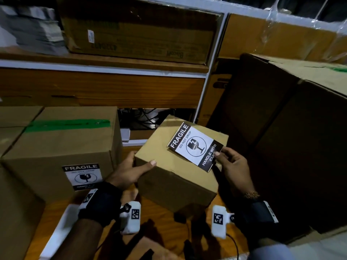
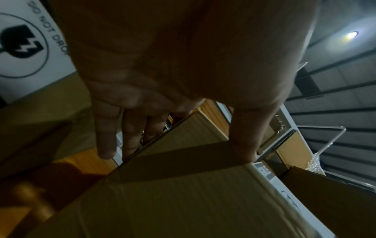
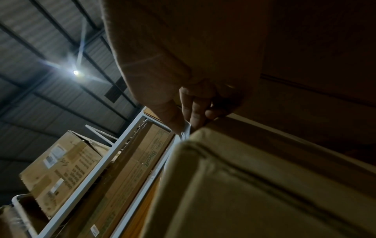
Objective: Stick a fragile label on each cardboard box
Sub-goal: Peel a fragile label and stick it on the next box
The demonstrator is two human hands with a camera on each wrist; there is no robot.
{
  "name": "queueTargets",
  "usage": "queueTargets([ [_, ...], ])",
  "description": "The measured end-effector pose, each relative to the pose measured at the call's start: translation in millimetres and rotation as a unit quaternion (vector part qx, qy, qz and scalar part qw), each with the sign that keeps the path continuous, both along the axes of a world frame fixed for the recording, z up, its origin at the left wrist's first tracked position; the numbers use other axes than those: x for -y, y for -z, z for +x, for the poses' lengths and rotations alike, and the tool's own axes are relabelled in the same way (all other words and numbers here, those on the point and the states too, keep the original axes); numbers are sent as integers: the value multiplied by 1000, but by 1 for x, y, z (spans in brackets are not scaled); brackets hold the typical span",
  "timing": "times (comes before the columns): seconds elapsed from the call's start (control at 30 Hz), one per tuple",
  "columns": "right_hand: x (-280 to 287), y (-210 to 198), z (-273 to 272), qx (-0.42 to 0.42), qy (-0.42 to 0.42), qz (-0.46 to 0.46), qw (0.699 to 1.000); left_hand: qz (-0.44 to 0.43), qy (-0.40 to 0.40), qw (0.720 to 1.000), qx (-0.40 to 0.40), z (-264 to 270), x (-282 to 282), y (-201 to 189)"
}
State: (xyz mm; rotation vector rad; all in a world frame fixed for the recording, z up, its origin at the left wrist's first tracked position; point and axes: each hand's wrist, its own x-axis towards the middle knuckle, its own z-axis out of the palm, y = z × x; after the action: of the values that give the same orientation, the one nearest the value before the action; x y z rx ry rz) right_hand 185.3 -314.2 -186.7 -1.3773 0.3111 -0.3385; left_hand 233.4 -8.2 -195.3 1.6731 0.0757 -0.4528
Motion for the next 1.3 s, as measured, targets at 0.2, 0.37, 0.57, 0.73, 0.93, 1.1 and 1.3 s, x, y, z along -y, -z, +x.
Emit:
queueTargets([
  [0.2,0,-6,-5,-13,-12,11,1000,34,-5,999,-16,4,-2,-1],
  [0.37,2,-7,-7,-21,-10,8,1000,38,-11,999,-18,4,-1,-2],
  [0.57,3,-13,-15,-26,-19,15,999,39,-1,999,-26,6,-2,-7],
  [0.73,1,-24,-28,-24,-34,4,999,35,21,999,-31,4,-5,-18],
  [0.93,3,-24,-35,-38,-23,21,999,31,19,999,-19,2,-8,-12],
  [1.1,-1,-23,-38,-25,-18,17,999,18,-8,1000,-16,-2,-7,-1],
  [1.3,-3,-39,-38,-32,-19,-17,999,45,-36,993,102,-6,2,-12],
])
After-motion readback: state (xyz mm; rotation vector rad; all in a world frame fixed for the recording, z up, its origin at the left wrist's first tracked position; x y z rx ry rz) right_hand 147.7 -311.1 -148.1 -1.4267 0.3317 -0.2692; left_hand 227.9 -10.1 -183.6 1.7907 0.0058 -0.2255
